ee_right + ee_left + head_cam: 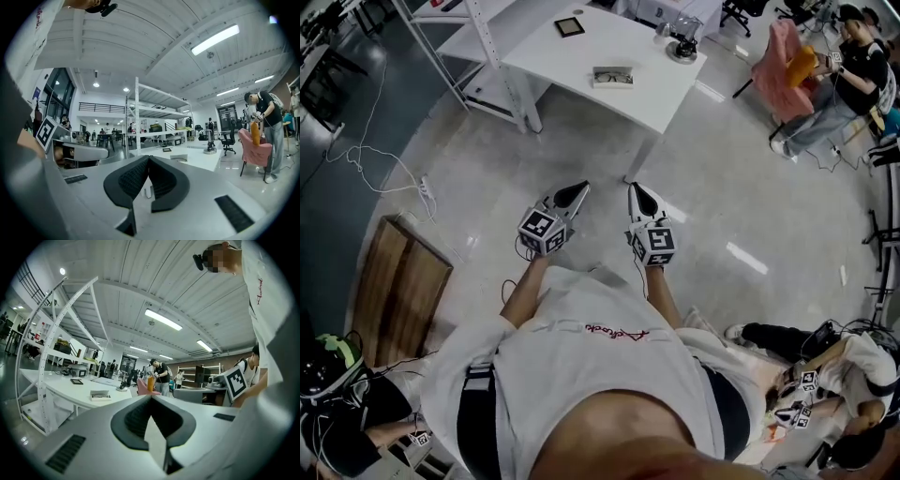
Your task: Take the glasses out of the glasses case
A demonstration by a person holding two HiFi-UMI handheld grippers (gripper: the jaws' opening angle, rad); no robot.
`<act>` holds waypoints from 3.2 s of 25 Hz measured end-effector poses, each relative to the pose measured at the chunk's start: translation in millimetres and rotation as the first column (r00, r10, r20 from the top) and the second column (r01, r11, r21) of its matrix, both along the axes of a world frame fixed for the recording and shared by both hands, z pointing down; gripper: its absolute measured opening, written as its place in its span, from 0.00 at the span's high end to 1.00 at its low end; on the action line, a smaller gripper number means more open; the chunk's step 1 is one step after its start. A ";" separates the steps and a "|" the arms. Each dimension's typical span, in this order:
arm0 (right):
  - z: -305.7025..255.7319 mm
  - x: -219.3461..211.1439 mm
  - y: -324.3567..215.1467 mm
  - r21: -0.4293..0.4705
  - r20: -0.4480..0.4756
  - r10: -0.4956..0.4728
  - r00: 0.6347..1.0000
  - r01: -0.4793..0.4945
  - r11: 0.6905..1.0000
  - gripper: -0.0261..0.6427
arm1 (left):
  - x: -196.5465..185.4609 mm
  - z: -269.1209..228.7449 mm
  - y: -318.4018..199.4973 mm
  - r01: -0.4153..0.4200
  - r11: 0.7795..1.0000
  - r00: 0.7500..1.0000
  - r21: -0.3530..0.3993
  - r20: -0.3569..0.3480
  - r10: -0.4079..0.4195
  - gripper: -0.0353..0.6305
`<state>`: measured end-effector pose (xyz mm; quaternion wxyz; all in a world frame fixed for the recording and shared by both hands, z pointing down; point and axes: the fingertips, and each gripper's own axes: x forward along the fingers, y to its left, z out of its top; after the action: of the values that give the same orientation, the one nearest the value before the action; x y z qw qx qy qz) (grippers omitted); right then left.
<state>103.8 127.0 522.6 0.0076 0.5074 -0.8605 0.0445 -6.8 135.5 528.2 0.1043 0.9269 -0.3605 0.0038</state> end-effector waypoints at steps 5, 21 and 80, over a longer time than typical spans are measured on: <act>6.8 2.7 -4.9 -0.005 0.002 -0.013 1.000 0.013 1.000 0.92 | 1.5 7.8 -0.9 0.021 1.000 1.000 -0.014 -0.012 -0.021 0.91; 23.3 7.5 -83.5 -0.032 -0.015 0.022 1.000 -0.022 0.999 0.92 | 20.3 19.8 -84.5 -0.035 0.999 0.999 -0.027 -0.027 0.034 0.91; 56.3 -29.0 -409.8 -0.113 -0.052 0.106 0.993 -0.111 0.987 0.92 | -15.0 42.4 -410.7 -0.115 0.988 0.993 -0.101 -0.034 0.112 0.91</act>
<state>74.8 -282.8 578.8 0.0544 0.5531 -0.8271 0.0831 -21.9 -275.3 570.6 0.1566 0.9393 -0.3048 0.0154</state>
